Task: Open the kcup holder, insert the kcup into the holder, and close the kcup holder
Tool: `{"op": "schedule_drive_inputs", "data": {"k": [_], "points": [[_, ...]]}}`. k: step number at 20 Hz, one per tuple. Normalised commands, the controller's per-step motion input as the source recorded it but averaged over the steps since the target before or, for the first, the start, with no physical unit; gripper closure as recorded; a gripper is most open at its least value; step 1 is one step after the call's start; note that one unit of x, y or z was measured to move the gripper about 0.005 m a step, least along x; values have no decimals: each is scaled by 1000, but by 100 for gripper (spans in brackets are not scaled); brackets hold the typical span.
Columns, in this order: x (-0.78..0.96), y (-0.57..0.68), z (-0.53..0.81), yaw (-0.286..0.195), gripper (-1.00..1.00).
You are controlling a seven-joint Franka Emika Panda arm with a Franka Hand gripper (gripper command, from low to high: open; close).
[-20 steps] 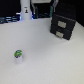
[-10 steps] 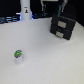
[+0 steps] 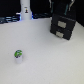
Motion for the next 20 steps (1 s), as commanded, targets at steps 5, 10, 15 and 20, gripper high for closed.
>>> {"op": "schedule_drive_inputs", "data": {"k": [5,10,15,20], "points": [[-320,624,-97,-155,-100],[-224,476,-249,-125,-100],[-144,310,-372,-85,-100],[-141,242,-386,-71,-100]]}}
